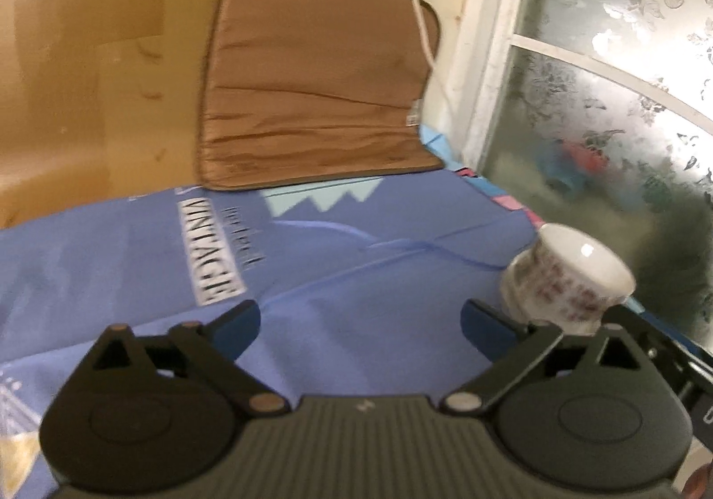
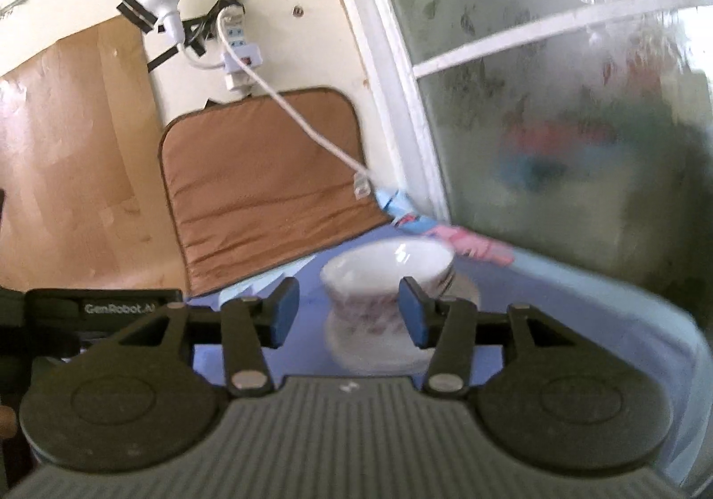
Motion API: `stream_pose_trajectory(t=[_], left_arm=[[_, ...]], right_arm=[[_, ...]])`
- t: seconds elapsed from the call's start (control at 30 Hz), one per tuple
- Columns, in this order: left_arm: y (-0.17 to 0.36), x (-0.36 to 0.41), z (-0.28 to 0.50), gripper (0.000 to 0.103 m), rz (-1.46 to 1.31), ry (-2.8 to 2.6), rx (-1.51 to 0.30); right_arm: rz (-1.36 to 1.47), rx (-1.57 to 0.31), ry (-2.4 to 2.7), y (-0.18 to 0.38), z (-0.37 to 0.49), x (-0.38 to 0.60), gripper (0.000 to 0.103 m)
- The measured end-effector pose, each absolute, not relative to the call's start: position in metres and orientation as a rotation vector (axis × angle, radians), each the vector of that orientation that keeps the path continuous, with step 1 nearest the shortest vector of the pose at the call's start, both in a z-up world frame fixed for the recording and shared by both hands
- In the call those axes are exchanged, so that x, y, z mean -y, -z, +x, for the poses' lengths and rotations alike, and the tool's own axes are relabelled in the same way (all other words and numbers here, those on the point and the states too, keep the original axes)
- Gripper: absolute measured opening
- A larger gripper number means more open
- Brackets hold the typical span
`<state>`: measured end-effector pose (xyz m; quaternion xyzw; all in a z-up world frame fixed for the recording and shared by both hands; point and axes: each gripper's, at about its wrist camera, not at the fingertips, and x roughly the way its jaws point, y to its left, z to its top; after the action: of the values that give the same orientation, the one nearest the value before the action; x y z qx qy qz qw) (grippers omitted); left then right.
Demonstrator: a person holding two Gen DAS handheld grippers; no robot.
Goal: Organize plates and bowls
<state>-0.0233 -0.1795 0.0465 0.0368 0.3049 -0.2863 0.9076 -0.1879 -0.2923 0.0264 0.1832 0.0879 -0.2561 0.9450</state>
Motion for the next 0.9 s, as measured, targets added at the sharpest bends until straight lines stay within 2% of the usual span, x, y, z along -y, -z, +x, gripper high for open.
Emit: stream_pose_trajectory(t=[0.07, 0.2, 0.43, 0.9], left_arm=[[-0.045, 0.169, -0.027, 0.103, 0.083, 0.57, -0.615], [-0.04, 0.148, -0.034, 0.103, 0.092, 0.526, -0.617], [-0.033, 0.124, -0.037, 0.103, 0.083, 0.472, -0.645], [-0.034, 0.11, -0.047, 0.103, 0.076, 0.425, -0.578]], right_arm=[[0.38, -0.205, 0.506, -0.025, -0.183, 0.281, 0.053], [0.388, -0.24, 0.472, -0.023, -0.175, 0.264, 0.063], [0.374, -0.278, 0.429, -0.02, -0.17, 0.239, 0.066], [0.371, -0.293, 0.435, -0.02, -0.167, 0.23, 0.069]])
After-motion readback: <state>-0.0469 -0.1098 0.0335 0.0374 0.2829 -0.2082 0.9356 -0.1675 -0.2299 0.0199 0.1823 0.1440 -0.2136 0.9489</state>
